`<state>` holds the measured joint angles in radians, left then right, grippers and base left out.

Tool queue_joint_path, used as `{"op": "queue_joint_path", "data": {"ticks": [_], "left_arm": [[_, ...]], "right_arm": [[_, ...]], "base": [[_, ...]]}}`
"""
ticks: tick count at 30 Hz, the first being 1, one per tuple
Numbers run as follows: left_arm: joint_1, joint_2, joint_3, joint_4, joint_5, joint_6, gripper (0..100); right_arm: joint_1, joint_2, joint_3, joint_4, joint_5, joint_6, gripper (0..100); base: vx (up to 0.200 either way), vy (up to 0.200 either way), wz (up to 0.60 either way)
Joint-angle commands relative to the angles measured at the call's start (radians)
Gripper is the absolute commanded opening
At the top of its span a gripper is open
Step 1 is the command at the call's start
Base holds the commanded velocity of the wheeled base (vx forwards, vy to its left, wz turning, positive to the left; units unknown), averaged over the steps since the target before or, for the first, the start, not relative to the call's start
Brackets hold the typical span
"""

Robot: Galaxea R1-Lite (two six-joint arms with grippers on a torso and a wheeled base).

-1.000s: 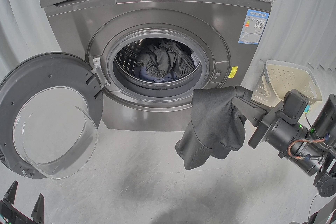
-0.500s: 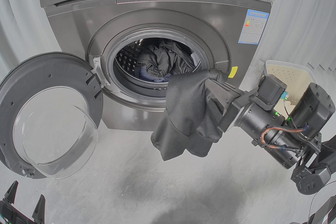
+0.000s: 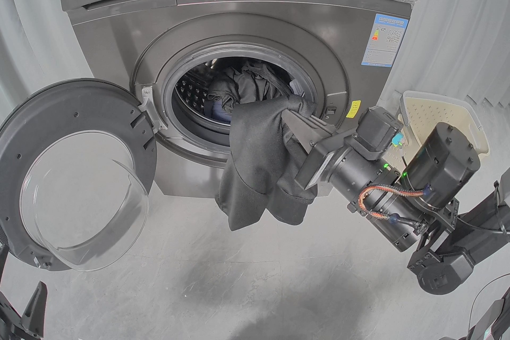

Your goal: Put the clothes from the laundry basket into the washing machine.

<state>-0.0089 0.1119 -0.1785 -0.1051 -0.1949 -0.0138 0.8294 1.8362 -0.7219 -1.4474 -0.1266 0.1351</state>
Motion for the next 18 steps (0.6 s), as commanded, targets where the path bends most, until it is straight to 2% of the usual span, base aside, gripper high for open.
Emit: {"op": "queue_joint_path", "data": {"ticks": [1, 5, 10, 11, 14, 18], "left_arm": [[-0.028, 0.351, -0.027, -0.070, -0.184, -0.003, 100], [-0.060, 0.534, -0.019, -0.199, -0.241, 0.025, 100], [-0.144, 0.724, -0.022, -0.297, -0.244, 0.031, 100], [-0.144, 0.724, -0.022, -0.297, -0.244, 0.031, 100], [-0.217, 0.879, -0.032, -0.409, -0.242, 0.028, 100], [-0.261, 1.023, -0.050, -0.535, -0.241, 0.028, 100]], "right_arm": [[0.010, 0.043, -0.059, -0.011, -0.004, 0.000, 0], [0.010, 0.044, -0.093, -0.011, -0.004, 0.000, 0], [0.011, 0.058, -0.126, -0.011, -0.004, 0.000, 0], [0.011, 0.058, -0.126, -0.011, -0.004, 0.000, 0], [0.011, 0.067, -0.126, -0.011, -0.004, 0.000, 0], [0.011, 0.077, -0.128, -0.013, -0.005, 0.000, 0]], "base": [[0.000, 0.000, 0.00], [0.000, 0.000, 0.00], [0.000, 0.000, 0.00], [0.000, 0.000, 0.00], [0.000, 0.000, 0.00], [0.000, 0.000, 0.00]]}}
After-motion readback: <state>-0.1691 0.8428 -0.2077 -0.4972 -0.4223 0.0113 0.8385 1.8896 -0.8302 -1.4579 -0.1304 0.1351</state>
